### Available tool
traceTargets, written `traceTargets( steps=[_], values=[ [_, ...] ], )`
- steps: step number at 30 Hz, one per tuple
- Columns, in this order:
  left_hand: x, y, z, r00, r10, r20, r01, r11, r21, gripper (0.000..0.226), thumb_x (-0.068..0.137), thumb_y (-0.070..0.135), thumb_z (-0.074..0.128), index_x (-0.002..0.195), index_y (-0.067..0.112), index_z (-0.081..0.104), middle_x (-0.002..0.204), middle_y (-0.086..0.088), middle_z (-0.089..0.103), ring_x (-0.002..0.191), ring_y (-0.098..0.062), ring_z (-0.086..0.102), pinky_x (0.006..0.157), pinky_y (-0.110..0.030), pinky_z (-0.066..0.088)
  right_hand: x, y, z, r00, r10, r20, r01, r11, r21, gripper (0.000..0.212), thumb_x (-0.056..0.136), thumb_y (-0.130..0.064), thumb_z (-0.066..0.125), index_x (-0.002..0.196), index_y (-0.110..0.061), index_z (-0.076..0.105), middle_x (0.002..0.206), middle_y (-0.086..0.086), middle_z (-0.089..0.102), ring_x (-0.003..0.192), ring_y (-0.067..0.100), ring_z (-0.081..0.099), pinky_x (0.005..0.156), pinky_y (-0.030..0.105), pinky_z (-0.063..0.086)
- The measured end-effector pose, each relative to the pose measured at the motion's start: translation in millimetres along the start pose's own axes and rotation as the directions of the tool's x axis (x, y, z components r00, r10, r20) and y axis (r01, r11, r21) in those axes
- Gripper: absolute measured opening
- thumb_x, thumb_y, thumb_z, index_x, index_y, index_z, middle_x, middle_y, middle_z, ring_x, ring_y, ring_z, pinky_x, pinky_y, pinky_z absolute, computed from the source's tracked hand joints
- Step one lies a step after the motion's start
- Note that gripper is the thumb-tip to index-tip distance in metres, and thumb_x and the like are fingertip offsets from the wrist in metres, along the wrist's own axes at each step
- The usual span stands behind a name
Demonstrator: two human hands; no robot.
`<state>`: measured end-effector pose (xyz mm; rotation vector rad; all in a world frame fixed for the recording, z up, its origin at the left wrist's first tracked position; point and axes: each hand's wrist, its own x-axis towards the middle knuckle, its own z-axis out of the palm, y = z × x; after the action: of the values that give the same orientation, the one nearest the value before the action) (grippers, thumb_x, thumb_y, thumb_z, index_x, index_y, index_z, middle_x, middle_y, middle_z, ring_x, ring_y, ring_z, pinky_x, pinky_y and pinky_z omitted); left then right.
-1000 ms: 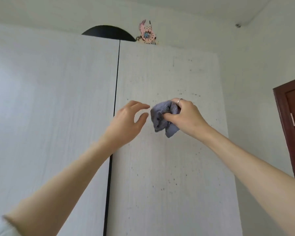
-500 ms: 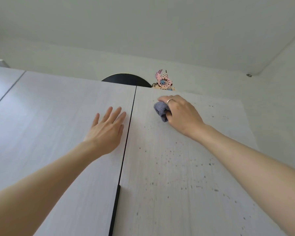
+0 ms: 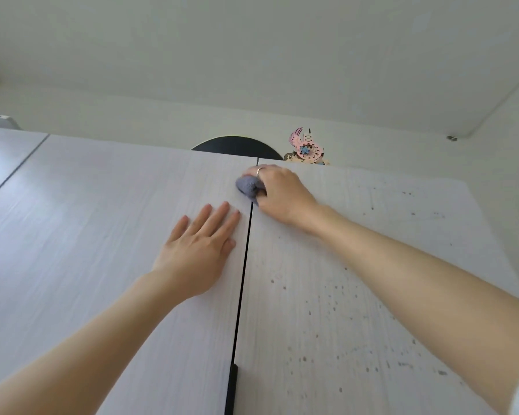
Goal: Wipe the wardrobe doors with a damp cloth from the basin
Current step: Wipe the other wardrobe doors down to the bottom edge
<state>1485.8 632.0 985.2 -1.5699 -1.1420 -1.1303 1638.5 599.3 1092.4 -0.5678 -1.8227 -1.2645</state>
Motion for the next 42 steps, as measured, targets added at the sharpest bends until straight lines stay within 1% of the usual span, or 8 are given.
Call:
traceTargets(
  steps=[3,8,13,16,22,28,37,42],
  values=[
    [-0.9,0.7,1.8,1.0,-0.004,-0.002,0.004,1.0,-0.006,0.052,0.1,0.04,0.007,0.146,0.036,-0.016,0.154,0.017,-0.019,0.144,-0.011,-0.015,0.115,-0.033,-0.006,-16.4,22.5,-15.6,0.995,-0.076,0.062,0.081,0.993,-0.089,0.034,0.074,0.004,0.049,0.1,-0.01,0.066,0.109,0.003,0.065,0.103,0.023,0.056,0.086,0.031,0.043],
    [-0.7,0.2,1.9,1.0,-0.01,0.016,0.011,0.999,-0.032,0.052,0.099,0.04,0.006,0.146,0.038,-0.017,0.154,0.018,-0.02,0.143,-0.011,-0.016,0.115,-0.034,-0.008,-14.9,69.7,-43.3,0.821,0.479,-0.312,-0.514,0.857,-0.037,0.027,0.076,0.005,0.043,0.079,-0.015,0.062,0.1,0.005,0.064,0.093,0.03,0.058,0.069,0.026,0.039],
    [-0.6,3.7,-1.7,0.998,-0.048,0.035,0.049,0.998,-0.038,0.051,0.099,0.04,0.006,0.145,0.041,-0.017,0.154,0.018,-0.019,0.143,-0.01,-0.015,0.115,-0.034,-0.006,-37.5,29.3,-8.4,0.998,0.039,-0.04,-0.042,0.996,-0.076,0.042,0.078,0.002,0.047,0.113,-0.016,0.063,0.126,-0.001,0.058,0.116,0.019,0.05,0.094,0.029,0.041],
    [-2.7,5.5,-1.9,0.995,-0.078,0.066,0.081,0.996,-0.04,0.051,0.099,0.039,0.005,0.143,0.042,-0.02,0.154,0.018,-0.022,0.143,-0.011,-0.018,0.115,-0.037,-0.007,-39.0,59.3,-33.7,0.978,0.185,-0.096,-0.199,0.966,-0.162,0.033,0.08,0.0,0.044,0.1,-0.016,0.063,0.12,0.003,0.058,0.11,0.025,0.052,0.087,0.033,0.045],
    [-4.5,21.8,3.6,0.983,-0.182,0.021,0.183,0.977,-0.107,0.052,0.098,0.034,0.006,0.143,0.045,-0.017,0.154,0.018,-0.019,0.144,-0.013,-0.016,0.116,-0.044,-0.006,-68.5,103.6,-57.4,0.668,0.62,-0.413,-0.718,0.683,-0.134,0.026,0.085,0.004,0.041,0.097,-0.013,0.057,0.11,0.013,0.056,0.101,0.032,0.051,0.069,0.028,0.031],
    [-2.8,25.5,1.4,0.969,-0.245,0.008,0.245,0.964,-0.104,0.052,0.096,0.035,0.005,0.143,0.047,-0.015,0.155,0.018,-0.016,0.144,-0.012,-0.012,0.116,-0.044,-0.002,-62.2,83.0,-47.4,0.968,0.228,-0.108,-0.238,0.967,-0.091,0.041,0.075,0.008,0.044,0.103,-0.016,0.063,0.124,0.001,0.057,0.111,0.023,0.052,0.088,0.031,0.042],
    [-2.0,36.1,6.6,0.954,-0.299,0.005,0.297,0.947,-0.125,0.051,0.097,0.033,0.004,0.144,0.047,-0.012,0.156,0.015,-0.014,0.145,-0.015,-0.013,0.115,-0.049,-0.003,-127.3,169.3,-101.4,0.409,0.76,-0.505,-0.867,0.496,0.045,0.027,0.087,0.003,0.04,0.103,-0.007,0.059,0.115,0.02,0.053,0.106,0.037,0.05,0.08,0.035,0.039],
    [-2.3,34.8,7.4,0.952,-0.306,-0.012,0.302,0.944,-0.133,0.051,0.097,0.036,0.005,0.143,0.049,-0.012,0.156,0.016,-0.013,0.145,-0.014,-0.012,0.116,-0.048,-0.002,-97.2,139.2,-78.9,0.837,0.438,-0.327,-0.479,0.876,-0.054,0.036,0.076,0.01,0.042,0.097,-0.009,0.064,0.116,0.011,0.06,0.11,0.03,0.052,0.086,0.03,0.039]
  ],
)
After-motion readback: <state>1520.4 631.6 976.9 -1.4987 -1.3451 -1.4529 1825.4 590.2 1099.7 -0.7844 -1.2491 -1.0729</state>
